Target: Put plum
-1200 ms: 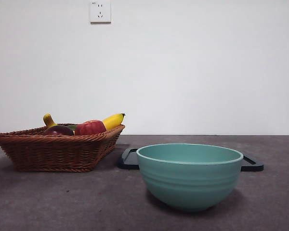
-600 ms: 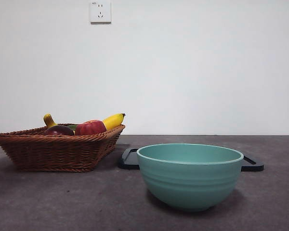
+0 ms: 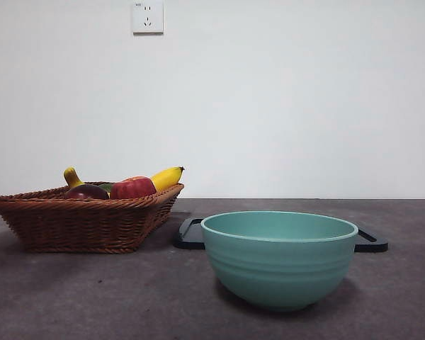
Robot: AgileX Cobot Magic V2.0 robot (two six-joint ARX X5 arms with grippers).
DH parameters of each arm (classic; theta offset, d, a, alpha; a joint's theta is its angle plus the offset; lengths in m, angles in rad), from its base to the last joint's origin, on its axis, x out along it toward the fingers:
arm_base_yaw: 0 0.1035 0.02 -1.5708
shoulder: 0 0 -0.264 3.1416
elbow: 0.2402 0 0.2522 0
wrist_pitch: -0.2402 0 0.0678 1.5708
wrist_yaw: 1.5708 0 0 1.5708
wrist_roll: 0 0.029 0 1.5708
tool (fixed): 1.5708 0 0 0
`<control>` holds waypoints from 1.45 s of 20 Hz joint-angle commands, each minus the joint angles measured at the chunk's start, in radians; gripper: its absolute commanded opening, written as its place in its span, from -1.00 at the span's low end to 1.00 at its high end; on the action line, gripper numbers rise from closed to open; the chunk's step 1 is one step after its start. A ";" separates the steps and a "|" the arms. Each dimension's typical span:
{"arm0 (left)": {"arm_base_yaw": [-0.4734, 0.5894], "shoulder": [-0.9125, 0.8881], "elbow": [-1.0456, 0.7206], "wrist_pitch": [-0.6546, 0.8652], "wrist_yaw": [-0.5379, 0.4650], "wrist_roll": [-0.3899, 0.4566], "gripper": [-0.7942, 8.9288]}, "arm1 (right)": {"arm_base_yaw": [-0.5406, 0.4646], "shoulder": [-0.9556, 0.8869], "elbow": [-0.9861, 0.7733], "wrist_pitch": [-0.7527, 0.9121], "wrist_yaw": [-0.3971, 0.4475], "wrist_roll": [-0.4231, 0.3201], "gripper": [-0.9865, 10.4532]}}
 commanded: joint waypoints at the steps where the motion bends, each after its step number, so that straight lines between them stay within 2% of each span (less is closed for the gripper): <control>1: -0.002 0.013 0.025 0.036 -0.001 -0.026 0.12 | 0.005 0.005 0.021 0.008 -0.005 0.008 -0.14; 5: -0.013 0.086 0.070 0.096 -0.027 -0.052 0.12 | 0.005 0.005 0.021 0.010 -0.005 0.012 -0.14; 11: -0.087 0.323 0.202 0.152 -0.216 -0.050 0.10 | 0.005 0.005 0.021 0.016 -0.005 0.012 -0.14; 15: -0.143 0.499 0.248 0.246 -0.263 -0.047 0.05 | 0.005 0.005 0.021 0.016 -0.004 0.012 -0.14; 19: -0.185 0.658 0.281 0.311 -0.356 -0.001 0.05 | 0.005 0.005 0.021 0.016 -0.004 0.012 -0.14; 24: -0.207 0.820 0.281 0.388 -0.383 0.019 0.05 | 0.005 0.005 0.021 0.016 -0.004 0.012 -0.14; 29: -0.236 0.958 0.281 0.499 -0.482 0.054 0.05 | 0.005 0.005 0.021 0.019 -0.004 0.012 -0.14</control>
